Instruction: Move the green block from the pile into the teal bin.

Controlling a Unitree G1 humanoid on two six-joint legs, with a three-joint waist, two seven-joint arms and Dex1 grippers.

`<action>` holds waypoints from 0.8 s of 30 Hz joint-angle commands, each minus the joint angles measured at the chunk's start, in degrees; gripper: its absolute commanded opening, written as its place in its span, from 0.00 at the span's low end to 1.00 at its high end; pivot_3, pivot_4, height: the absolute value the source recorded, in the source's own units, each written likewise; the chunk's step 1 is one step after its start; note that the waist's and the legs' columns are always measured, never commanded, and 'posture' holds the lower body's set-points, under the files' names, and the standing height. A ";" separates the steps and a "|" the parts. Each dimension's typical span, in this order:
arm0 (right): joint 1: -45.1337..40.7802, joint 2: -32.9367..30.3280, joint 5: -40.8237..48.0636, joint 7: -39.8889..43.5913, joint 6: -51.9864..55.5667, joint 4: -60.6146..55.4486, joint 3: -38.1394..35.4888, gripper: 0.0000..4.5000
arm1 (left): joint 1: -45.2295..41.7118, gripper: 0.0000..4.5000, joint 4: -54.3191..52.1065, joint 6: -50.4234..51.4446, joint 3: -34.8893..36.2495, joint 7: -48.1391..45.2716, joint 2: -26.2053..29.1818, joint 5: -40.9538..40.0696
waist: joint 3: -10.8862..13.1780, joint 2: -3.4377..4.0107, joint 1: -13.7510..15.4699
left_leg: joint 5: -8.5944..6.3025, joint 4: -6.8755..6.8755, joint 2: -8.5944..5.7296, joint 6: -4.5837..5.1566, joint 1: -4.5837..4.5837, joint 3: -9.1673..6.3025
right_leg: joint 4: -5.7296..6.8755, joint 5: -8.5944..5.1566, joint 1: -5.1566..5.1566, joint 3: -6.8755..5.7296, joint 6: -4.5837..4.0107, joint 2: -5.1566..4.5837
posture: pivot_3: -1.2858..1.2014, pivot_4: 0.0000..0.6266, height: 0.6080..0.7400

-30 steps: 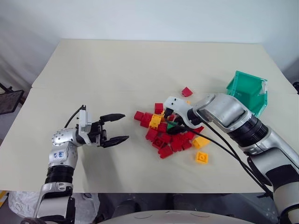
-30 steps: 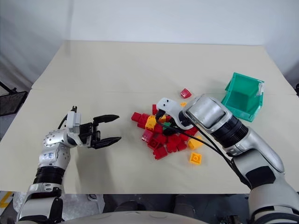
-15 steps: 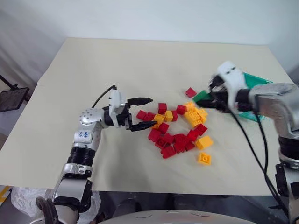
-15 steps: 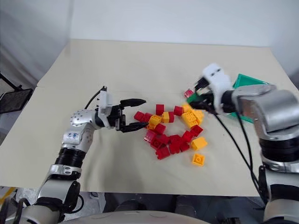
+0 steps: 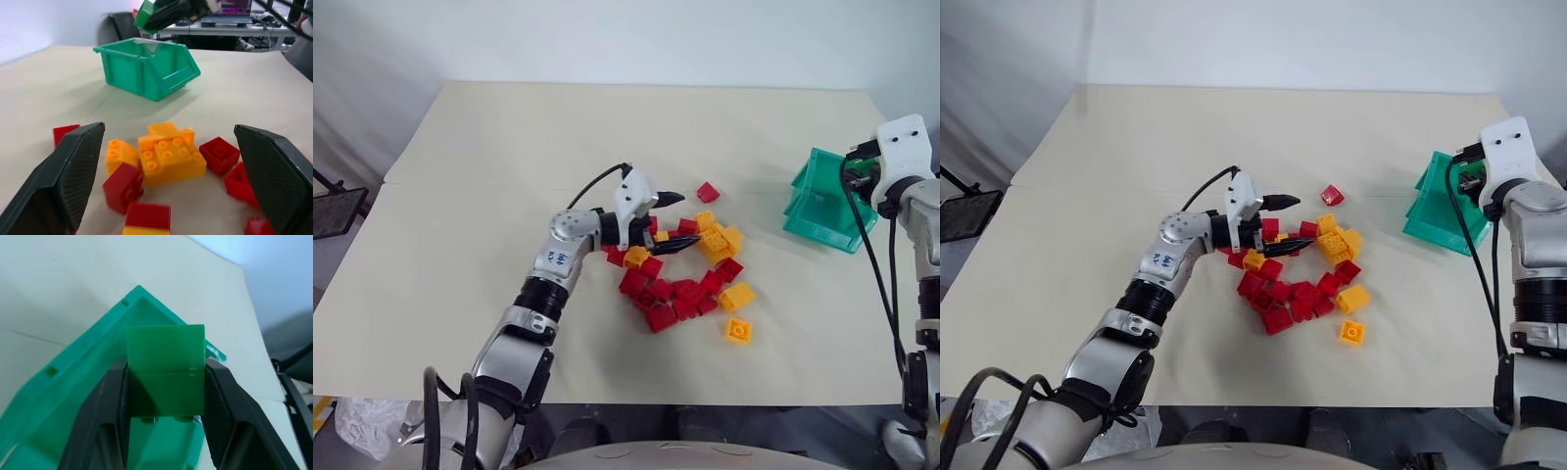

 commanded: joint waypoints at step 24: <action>42.04 -6.91 26.17 46.54 -8.80 -35.37 -16.89 1.00 | 20.85 1.00 -19.66 12.07 15.02 -16.28 28.49 -14.21 | 0.19 0.20 1.06 | -0.08 0.50 -0.04 0.14 0.15 -0.53 | -0.12 0.10 0.47 0.08 0.16 -0.02 | 0.52 0.24 1.00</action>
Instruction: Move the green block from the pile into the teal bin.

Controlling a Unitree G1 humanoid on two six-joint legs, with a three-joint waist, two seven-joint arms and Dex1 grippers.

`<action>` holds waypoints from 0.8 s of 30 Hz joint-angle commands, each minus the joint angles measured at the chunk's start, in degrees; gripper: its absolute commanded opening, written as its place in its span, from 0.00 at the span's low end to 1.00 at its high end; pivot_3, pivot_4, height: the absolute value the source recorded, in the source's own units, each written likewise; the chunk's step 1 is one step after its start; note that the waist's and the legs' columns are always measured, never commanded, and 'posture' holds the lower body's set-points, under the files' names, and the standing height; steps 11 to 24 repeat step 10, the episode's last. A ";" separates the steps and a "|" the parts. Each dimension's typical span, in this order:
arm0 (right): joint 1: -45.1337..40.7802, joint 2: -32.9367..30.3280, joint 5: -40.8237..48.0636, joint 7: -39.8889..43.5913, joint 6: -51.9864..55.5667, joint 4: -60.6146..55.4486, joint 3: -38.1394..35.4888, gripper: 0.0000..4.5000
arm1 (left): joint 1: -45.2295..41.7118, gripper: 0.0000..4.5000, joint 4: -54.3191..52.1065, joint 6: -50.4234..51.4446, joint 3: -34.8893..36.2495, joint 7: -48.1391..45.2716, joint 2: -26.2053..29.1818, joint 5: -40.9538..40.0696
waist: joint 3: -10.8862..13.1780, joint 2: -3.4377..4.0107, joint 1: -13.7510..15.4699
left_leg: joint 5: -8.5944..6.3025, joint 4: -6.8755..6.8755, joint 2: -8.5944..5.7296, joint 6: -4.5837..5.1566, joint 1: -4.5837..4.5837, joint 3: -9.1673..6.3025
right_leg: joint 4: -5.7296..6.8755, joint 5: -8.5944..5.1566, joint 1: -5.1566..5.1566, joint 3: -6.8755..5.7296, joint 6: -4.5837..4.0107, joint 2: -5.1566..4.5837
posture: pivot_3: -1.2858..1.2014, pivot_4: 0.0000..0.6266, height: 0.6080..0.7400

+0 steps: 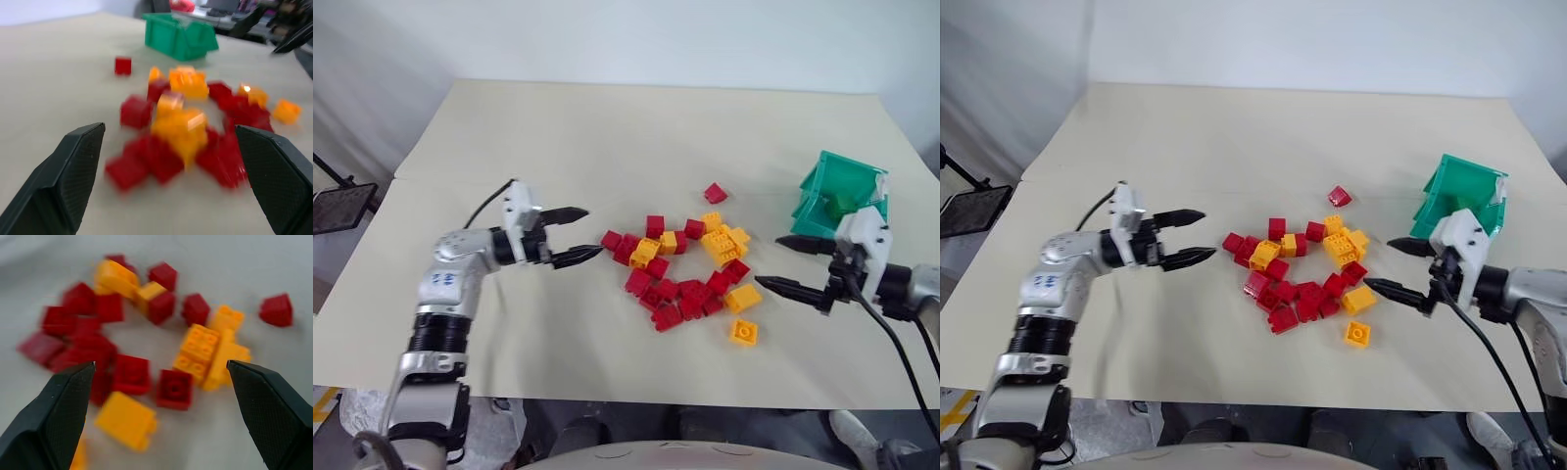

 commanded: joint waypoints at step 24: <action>0.91 -1.04 -4.34 6.00 -13.19 13.52 -0.04 1.00 | 6.98 1.00 -0.41 -6.63 7.73 -1.65 6.15 -2.55 | 0.15 0.24 -0.41 | -0.11 -0.10 0.03 -0.07 0.21 0.05 | 0.25 -0.06 -0.12 0.08 -0.11 -0.05 | 0.52 0.24 1.00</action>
